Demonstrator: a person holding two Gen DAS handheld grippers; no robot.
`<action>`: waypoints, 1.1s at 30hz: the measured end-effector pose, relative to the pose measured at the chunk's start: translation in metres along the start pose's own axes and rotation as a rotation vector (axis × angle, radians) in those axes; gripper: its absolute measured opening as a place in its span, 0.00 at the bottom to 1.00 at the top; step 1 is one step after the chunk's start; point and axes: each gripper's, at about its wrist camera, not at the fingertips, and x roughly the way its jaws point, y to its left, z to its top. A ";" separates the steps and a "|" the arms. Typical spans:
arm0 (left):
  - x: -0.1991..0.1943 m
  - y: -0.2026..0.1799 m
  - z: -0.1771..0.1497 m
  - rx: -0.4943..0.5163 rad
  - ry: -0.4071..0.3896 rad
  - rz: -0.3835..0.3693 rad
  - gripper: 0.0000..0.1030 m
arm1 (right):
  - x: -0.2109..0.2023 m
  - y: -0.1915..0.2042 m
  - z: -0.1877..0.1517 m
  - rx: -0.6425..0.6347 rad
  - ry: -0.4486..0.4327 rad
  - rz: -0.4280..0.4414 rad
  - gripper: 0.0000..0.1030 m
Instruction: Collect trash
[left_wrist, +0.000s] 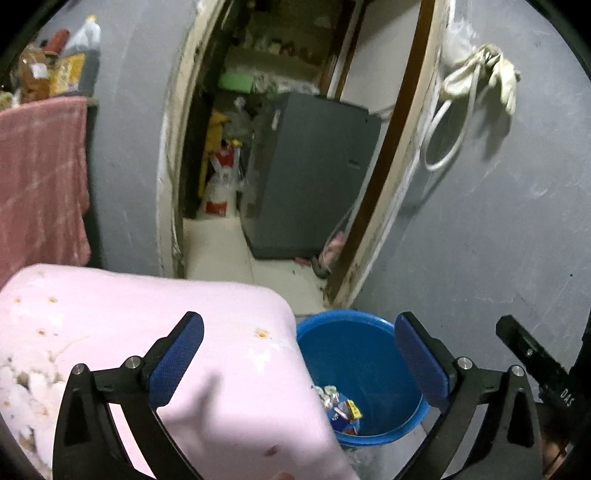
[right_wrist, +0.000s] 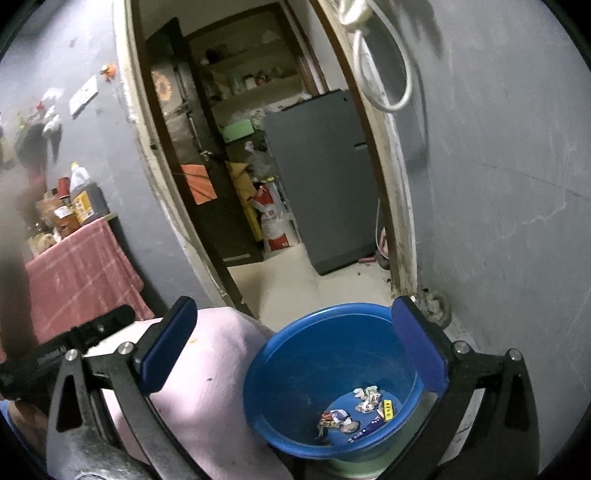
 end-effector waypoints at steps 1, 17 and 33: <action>-0.010 0.000 -0.001 0.008 -0.018 -0.001 0.98 | -0.003 0.003 -0.001 -0.004 -0.003 -0.002 1.00; -0.119 0.001 -0.049 0.094 -0.154 0.040 0.99 | -0.119 0.048 -0.037 -0.141 -0.151 -0.060 1.00; -0.179 0.013 -0.109 0.104 -0.192 0.123 0.99 | -0.179 0.070 -0.092 -0.159 -0.172 -0.048 1.00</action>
